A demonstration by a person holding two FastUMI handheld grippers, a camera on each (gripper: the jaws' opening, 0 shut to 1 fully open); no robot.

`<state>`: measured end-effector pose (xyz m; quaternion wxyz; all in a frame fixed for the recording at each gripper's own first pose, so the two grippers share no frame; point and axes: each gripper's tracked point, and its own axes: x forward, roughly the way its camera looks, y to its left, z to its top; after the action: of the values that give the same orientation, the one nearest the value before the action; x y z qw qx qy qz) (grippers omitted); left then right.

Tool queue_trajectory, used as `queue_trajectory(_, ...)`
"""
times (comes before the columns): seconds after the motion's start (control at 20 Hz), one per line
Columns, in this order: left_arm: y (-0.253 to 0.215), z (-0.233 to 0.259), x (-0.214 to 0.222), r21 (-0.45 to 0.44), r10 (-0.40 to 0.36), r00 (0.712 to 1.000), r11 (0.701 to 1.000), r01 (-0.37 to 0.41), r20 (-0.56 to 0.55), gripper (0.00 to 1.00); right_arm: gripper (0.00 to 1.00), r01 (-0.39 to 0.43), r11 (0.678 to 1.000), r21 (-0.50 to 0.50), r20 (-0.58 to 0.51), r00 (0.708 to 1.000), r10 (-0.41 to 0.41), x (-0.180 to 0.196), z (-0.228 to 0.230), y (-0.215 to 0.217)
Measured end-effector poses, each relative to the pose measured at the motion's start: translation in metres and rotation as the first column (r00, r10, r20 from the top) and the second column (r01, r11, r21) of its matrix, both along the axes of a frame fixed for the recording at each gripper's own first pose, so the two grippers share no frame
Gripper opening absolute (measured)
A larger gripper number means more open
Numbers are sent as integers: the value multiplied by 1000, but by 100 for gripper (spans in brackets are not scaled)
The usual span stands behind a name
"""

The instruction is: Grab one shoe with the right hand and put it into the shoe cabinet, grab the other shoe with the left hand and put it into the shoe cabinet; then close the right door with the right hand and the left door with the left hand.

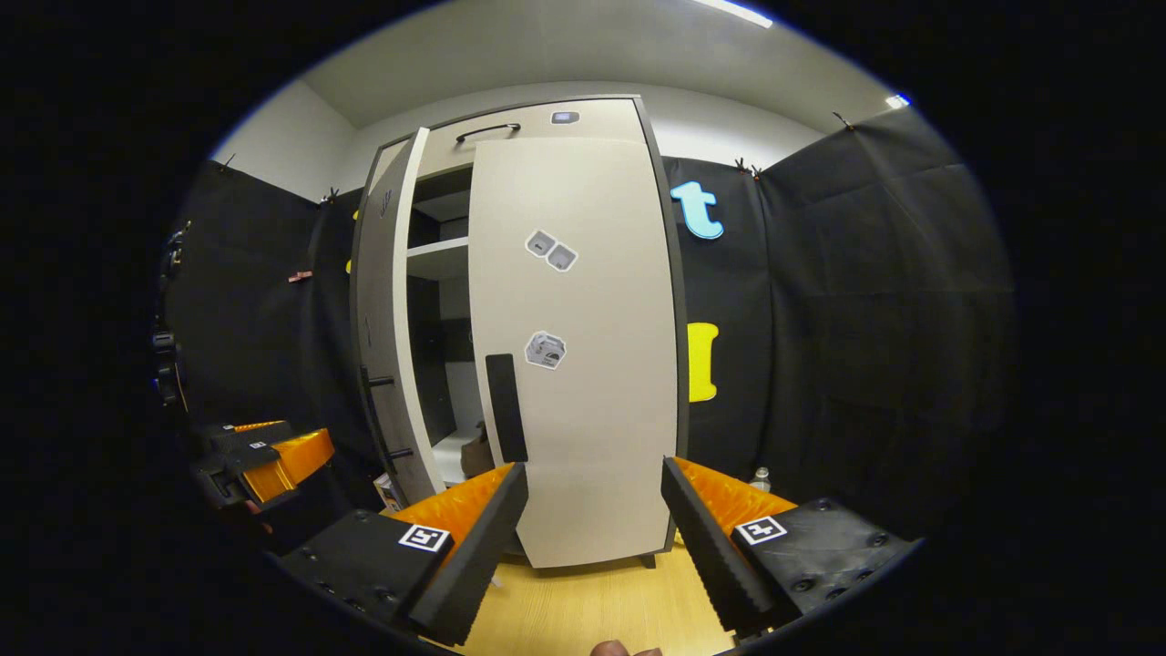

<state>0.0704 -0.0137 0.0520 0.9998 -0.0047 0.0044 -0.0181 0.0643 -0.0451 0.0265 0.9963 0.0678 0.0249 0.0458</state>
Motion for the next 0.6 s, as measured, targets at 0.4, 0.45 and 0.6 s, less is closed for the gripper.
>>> queue_trajectory(0.4,-6,1,-17,5,-34,999,999,34,3,92,98,0,1000,-13,3,1000,0,-11,1,27)
queue_trajectory(0.45,-8,2,-19,5,-39,999,999,39,2,93,98,1,1000,-13,2,1000,-1,-13,1,29)
queue_trajectory(0.6,-12,3,-24,7,-51,999,999,51,3,93,98,0,1000,-15,-1,1000,0,-18,-1,30)
